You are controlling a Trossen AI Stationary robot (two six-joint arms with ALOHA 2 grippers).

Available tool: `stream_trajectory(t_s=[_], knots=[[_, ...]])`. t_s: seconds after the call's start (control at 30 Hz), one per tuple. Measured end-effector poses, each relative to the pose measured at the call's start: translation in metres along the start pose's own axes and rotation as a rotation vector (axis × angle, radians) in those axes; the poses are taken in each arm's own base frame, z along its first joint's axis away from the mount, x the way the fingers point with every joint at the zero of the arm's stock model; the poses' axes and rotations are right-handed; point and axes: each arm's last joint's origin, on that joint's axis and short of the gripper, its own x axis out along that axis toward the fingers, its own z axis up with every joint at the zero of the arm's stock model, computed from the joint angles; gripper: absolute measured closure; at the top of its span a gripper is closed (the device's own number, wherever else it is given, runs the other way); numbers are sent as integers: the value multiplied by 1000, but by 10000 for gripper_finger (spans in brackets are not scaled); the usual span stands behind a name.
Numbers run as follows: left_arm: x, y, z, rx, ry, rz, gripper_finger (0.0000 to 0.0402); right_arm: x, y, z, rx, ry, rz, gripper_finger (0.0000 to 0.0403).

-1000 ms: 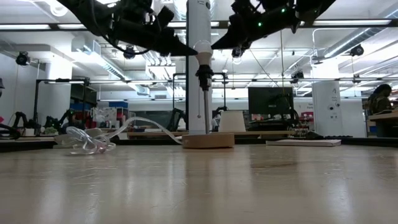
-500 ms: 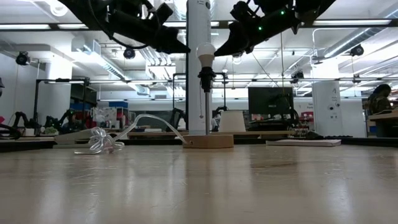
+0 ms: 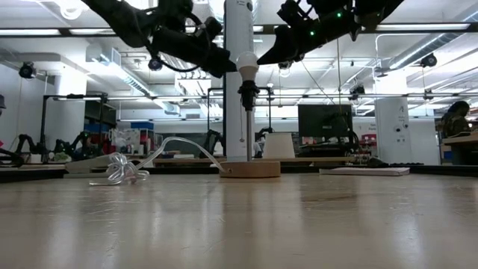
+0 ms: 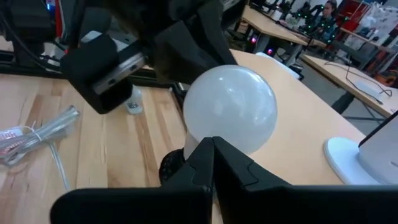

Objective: Screw lightbulb
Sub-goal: Remove the lightbulb from the desk lamp

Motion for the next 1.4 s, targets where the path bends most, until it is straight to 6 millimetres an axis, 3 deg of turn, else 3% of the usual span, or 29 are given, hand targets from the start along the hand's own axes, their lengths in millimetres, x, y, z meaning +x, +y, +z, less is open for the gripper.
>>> stream_trajectory(t_s=[0.4, 1.03, 1.33, 1.4], knots=[[-6, -2, 5, -29, 2, -123, 401, 1, 0, -2, 34, 8, 3, 403], [-12, -3, 5, -67, 38, -158, 401, 3, -2, -4, 51, 20, -17, 403], [-24, -12, 12, -93, 23, -313, 401, 5, -6, -8, 56, 27, -28, 403], [-26, -11, 11, -84, 62, -280, 401, 6, -5, -10, 55, 38, -10, 403]])
